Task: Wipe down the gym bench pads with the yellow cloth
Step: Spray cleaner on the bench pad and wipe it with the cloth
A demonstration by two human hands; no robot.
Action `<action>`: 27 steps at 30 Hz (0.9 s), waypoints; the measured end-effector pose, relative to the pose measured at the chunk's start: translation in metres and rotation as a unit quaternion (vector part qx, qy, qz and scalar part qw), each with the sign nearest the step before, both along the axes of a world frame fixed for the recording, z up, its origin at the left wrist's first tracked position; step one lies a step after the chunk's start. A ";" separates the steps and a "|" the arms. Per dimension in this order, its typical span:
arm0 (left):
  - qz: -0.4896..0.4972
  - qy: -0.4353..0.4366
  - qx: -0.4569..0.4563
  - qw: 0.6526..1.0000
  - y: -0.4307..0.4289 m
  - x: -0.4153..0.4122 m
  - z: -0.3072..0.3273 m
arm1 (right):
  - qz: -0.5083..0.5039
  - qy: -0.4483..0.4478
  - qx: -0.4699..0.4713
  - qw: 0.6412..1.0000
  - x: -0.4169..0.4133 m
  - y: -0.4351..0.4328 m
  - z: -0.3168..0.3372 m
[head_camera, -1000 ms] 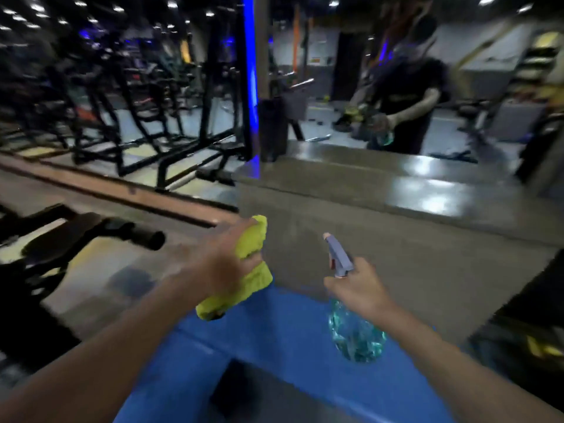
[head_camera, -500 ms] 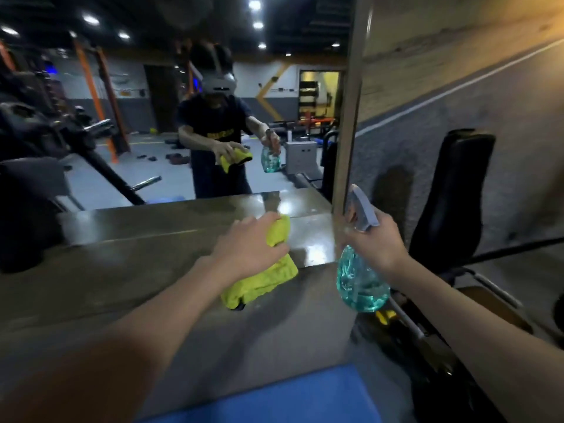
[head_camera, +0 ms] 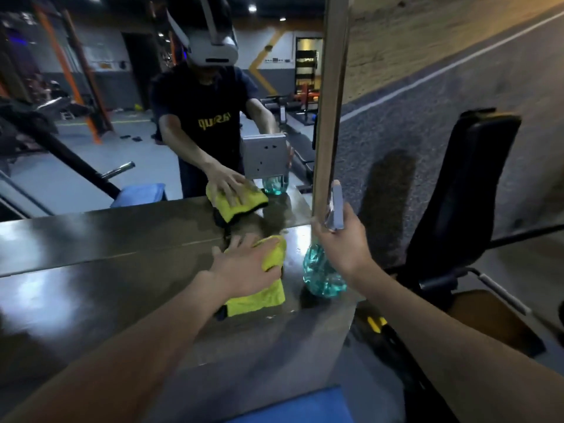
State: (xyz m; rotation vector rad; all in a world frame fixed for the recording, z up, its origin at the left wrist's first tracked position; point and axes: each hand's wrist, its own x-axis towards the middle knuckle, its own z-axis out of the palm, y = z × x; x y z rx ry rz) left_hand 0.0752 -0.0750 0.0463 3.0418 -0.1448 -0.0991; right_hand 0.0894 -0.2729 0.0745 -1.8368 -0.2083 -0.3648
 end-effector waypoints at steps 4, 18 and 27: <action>0.014 0.027 0.034 0.999 -0.008 0.007 -0.024 | 0.059 0.011 -0.091 0.994 0.029 -0.005 -0.018; 0.019 0.060 0.061 0.996 0.014 -0.007 -0.033 | 0.104 0.084 -0.111 0.985 0.017 -0.034 -0.064; 0.035 0.021 0.025 0.999 0.007 -0.014 -0.038 | 0.092 0.102 -0.077 0.988 0.020 -0.026 -0.069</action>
